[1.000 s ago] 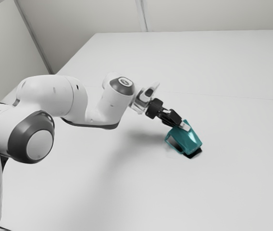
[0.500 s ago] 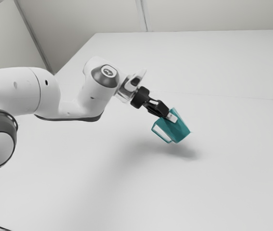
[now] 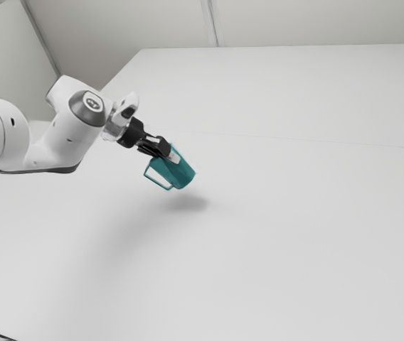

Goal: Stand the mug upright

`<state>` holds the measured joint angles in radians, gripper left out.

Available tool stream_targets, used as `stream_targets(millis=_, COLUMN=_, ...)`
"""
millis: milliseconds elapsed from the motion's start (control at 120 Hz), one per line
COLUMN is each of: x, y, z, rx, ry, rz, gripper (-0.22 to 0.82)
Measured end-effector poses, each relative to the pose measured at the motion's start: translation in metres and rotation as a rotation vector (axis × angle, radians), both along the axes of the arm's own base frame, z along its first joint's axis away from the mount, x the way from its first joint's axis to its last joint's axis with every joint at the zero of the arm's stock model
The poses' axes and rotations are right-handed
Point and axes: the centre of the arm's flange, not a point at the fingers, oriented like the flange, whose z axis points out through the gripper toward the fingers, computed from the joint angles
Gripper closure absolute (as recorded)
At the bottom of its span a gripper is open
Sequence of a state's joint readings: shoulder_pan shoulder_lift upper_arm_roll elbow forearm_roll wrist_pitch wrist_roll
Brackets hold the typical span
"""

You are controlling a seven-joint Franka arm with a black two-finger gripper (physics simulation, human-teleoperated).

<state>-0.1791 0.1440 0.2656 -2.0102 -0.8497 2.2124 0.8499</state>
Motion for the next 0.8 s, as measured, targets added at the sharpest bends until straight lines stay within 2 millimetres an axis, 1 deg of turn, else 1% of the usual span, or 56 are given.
stream_targets(millis=67, x=-0.002, y=0.014, z=0.0, rx=0.04, ry=0.005, rz=0.008, gripper=0.77)
stream_targets(millis=125, x=-0.003, y=0.021, z=0.0, rx=0.091, ry=0.012, rz=-0.004, gripper=0.77)
stream_targets(millis=275, x=-0.005, y=0.027, z=0.0, rx=0.246, ry=0.043, rz=-0.058, gripper=0.77)
stream_targets(millis=408, x=-0.007, y=0.038, z=-0.001, rx=0.361, ry=0.072, rz=-0.079, gripper=0.77)
stream_targets(millis=575, x=-0.008, y=0.044, z=-0.006, rx=0.435, ry=0.109, rz=-0.083, gripper=0.78)
stream_targets(millis=683, x=-0.007, y=0.045, z=-0.016, rx=0.469, ry=0.138, rz=-0.085, gripper=0.78)
stream_targets(millis=800, x=-0.007, y=0.056, z=-0.023, rx=0.519, ry=0.169, rz=-0.084, gripper=0.78)
